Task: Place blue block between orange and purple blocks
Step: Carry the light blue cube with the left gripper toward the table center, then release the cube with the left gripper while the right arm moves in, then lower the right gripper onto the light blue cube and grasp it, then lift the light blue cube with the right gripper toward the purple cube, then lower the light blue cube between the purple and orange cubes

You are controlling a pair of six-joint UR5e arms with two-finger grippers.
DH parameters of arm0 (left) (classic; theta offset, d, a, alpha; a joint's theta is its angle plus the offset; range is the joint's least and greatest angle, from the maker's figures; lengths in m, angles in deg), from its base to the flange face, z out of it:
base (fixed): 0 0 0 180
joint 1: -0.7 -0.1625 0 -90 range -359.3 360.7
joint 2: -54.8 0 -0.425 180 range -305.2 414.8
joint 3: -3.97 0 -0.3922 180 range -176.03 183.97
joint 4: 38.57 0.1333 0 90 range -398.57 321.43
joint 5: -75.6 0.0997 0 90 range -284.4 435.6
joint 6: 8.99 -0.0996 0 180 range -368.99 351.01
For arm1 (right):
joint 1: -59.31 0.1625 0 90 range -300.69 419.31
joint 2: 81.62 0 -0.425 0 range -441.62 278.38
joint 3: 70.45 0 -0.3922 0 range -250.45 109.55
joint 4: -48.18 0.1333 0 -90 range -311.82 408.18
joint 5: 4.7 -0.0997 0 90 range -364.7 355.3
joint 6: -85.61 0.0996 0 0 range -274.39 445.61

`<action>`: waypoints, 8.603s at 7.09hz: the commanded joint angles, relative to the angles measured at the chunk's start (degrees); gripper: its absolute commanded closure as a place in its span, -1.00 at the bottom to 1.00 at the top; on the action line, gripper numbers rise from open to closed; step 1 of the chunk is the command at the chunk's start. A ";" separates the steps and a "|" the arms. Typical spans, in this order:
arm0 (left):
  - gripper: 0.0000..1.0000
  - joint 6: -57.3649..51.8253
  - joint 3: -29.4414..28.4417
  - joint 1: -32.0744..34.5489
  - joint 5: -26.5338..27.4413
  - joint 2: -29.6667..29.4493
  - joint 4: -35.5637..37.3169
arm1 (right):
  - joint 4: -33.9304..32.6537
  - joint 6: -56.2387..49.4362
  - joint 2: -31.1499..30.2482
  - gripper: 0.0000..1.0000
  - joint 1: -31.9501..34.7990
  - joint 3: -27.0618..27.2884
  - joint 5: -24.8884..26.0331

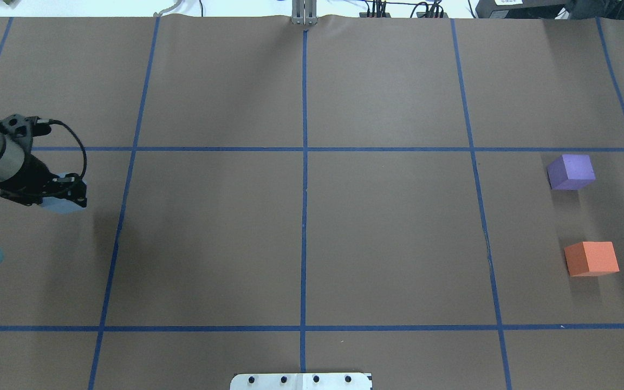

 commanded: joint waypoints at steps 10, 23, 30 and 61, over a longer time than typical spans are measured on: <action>-0.67 15.78 -43.53 -27.02 21.58 -61.79 7.75 | 4.73 0.13 -0.78 -1.00 -0.08 -0.91 -6.38; -0.99 8.66 9.91 -9.80 10.87 -18.29 18.83 | 30.06 78.79 21.67 -0.99 -48.47 2.28 19.34; -0.99 9.01 8.15 -10.07 10.96 -18.11 17.52 | 26.43 86.71 28.57 -0.99 -54.83 -0.83 24.37; -0.99 11.73 8.32 -10.59 11.04 -18.20 17.51 | 40.31 60.78 -3.51 1.00 -32.95 -1.61 14.63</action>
